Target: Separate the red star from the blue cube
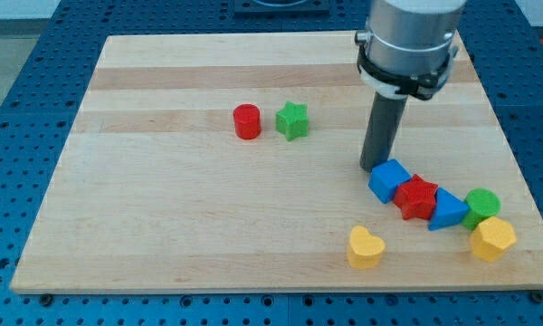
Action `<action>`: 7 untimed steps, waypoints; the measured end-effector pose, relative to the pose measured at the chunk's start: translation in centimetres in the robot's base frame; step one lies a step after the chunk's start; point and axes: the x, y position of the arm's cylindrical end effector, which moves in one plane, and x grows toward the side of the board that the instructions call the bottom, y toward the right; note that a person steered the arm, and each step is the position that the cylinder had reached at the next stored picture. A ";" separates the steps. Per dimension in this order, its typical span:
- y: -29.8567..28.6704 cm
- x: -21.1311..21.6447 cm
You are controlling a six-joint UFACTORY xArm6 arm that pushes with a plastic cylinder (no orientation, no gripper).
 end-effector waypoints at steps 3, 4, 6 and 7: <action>-7.0 0.3; -6.3 4.2; -1.8 8.1; 0.1 8.1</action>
